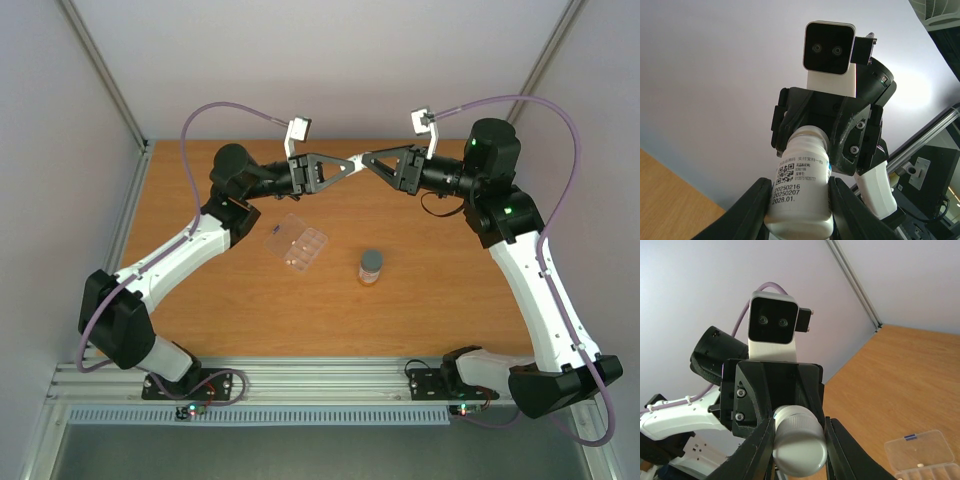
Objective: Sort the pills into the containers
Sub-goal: Unscrew the lid of the pill bottle, then pour the pill into the pill container.
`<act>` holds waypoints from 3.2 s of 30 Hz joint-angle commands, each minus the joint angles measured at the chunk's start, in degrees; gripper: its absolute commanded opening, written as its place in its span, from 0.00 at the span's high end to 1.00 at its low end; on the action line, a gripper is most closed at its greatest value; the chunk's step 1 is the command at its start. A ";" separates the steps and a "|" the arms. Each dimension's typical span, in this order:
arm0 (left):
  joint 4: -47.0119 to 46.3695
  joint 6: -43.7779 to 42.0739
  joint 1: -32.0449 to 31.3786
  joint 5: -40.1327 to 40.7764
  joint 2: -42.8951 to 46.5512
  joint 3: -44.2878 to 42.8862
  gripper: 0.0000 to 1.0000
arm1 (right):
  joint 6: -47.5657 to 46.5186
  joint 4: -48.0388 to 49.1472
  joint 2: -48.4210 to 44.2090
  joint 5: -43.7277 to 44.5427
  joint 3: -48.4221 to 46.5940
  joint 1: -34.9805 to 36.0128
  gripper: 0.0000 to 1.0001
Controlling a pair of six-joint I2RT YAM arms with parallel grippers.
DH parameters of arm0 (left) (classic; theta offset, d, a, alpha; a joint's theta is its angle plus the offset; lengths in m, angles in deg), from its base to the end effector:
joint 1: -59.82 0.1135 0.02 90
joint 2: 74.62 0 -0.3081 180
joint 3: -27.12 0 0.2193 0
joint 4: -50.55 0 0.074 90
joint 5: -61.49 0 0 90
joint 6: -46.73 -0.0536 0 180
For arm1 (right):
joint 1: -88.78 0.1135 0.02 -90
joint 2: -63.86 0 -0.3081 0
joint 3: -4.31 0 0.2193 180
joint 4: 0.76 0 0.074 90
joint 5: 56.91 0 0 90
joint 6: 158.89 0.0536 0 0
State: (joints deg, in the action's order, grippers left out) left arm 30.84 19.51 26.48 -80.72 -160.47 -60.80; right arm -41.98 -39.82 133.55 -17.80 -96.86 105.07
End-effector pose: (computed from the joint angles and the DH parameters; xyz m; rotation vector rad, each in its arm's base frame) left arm 0.2408 -0.2091 0.4684 0.5917 1.5284 -1.8932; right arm 0.1870 0.0980 0.5027 -0.5453 1.7497 1.2938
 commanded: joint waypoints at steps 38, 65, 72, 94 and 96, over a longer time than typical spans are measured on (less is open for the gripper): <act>-11.25 -5.38 6.24 7.00 13.32 29.34 1.00 | -8.96 1.03 -10.48 16.87 9.88 -0.11 0.79; -27.82 -10.69 8.65 19.22 17.06 61.55 1.00 | -6.87 7.97 -21.70 19.86 27.80 -0.12 0.79; -31.89 -10.73 8.72 19.66 10.41 61.56 1.00 | -6.39 9.60 -22.64 19.46 30.51 -0.12 0.79; -44.60 -10.49 10.66 18.37 -8.73 62.49 1.00 | -6.35 13.24 -21.28 19.08 33.96 -0.10 0.79; -45.02 -10.64 10.71 18.37 -9.82 62.34 1.00 | -6.43 13.46 -20.98 19.08 33.99 -0.12 0.79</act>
State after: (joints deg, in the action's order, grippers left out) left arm -6.73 10.46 36.80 -62.40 -168.01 1.75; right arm -47.97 -28.56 112.13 1.39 -63.40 105.07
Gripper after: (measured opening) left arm 0.295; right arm 0.246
